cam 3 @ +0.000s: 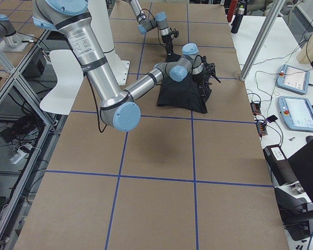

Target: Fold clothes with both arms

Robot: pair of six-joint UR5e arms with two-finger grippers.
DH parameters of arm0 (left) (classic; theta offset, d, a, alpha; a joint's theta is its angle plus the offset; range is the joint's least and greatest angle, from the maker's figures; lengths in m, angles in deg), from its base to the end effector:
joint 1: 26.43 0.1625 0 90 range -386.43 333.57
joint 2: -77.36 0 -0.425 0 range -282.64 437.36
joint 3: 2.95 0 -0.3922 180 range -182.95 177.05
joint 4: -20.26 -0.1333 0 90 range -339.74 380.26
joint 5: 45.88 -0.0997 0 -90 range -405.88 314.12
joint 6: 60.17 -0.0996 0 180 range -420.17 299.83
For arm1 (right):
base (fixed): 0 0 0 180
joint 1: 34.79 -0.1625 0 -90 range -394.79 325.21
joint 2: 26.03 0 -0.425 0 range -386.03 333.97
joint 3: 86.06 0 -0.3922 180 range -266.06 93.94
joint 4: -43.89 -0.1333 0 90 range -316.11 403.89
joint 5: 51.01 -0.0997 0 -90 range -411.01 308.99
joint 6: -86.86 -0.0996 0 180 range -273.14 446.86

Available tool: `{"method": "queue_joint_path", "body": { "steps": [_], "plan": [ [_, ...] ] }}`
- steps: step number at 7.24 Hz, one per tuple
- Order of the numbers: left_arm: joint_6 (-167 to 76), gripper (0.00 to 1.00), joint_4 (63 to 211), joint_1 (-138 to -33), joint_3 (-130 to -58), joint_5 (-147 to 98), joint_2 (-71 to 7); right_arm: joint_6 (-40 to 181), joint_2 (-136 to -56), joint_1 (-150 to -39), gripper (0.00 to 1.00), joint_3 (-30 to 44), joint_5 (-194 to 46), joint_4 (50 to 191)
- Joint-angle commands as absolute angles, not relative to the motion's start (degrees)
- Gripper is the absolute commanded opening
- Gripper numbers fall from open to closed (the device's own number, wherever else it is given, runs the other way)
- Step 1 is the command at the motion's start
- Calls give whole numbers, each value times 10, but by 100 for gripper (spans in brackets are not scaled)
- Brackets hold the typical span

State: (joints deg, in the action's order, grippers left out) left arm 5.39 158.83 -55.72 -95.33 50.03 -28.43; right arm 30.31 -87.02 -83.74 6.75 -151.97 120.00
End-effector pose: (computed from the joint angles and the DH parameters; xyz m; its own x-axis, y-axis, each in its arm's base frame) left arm 0.4794 -0.4100 0.3967 0.4808 0.2022 -0.8532 0.2254 0.9119 0.3431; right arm -0.3597 -0.5871 0.3243 0.7415 0.0274 0.6704 -0.2904 0.9139 0.2838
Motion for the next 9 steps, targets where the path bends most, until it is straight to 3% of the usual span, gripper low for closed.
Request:
{"method": "queue_joint_path", "body": {
  "steps": [1,2,7,9],
  "plan": [
    [59,7,1595,-557,-958,504,-285,303,-869,-837,100,67,-1520,1200],
    [60,0,1595,-557,-961,503,-284,303,-869,-837,100,67,-1519,1200],
    [48,0,1584,-568,-994,503,-265,301,-868,-837,100,67,-1519,1200],
    [-51,0,1548,-637,-986,502,-269,300,-868,-835,100,67,-1519,1200]
  ]
}}
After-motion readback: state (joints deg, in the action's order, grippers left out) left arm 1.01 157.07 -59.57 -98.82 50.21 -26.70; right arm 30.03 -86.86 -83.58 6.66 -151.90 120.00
